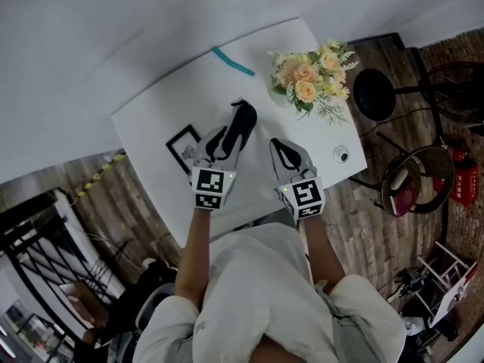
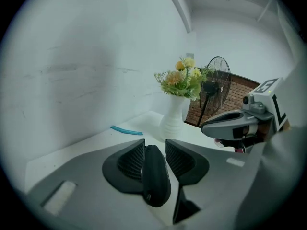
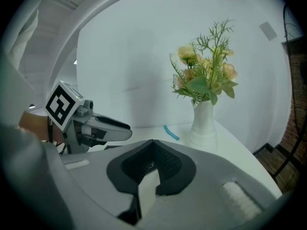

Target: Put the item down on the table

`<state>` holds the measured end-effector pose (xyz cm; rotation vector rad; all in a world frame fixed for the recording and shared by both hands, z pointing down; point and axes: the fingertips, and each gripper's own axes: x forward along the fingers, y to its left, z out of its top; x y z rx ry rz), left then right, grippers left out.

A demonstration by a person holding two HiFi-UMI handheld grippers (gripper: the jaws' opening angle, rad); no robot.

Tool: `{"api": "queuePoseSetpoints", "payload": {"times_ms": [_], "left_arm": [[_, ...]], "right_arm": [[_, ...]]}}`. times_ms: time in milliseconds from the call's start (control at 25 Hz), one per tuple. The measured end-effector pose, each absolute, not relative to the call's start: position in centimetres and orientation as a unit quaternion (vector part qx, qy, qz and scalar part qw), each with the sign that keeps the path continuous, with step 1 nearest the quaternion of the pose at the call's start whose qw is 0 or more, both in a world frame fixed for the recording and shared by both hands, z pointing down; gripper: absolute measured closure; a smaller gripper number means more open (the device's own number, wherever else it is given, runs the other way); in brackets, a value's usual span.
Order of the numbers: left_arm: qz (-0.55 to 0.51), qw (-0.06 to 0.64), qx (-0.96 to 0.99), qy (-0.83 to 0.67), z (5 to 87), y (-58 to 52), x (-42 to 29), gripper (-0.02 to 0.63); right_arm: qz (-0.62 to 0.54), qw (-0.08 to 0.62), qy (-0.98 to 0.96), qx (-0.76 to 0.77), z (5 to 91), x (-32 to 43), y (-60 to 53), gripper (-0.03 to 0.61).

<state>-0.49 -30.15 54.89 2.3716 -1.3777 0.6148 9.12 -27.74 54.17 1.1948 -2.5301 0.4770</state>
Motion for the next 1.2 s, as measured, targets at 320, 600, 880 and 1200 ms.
{"api": "queuePoseSetpoints", "payload": {"times_ms": [320, 600, 880, 1200], "left_arm": [[0.186, 0.144, 0.842, -0.486, 51.5, -27.3, -1.3, 0.542], [0.177, 0.145, 0.843, -0.487, 52.3, -26.9, -1.4, 0.595], [0.177, 0.141, 0.844, -0.486, 51.7, -26.7, -1.4, 0.600], [0.186, 0.146, 0.842, -0.485, 52.4, -27.5, -1.3, 0.600]], "right_arm": [[0.139, 0.149, -0.891, 0.405, 51.6, 8.4, -26.1, 0.575], [0.136, 0.153, -0.894, 0.399, 52.2, 8.3, -26.2, 0.575], [0.132, 0.151, -0.895, 0.399, 51.1, 8.2, -26.0, 0.575], [0.138, 0.157, -0.895, 0.394, 51.6, 8.3, -26.8, 0.575]]}}
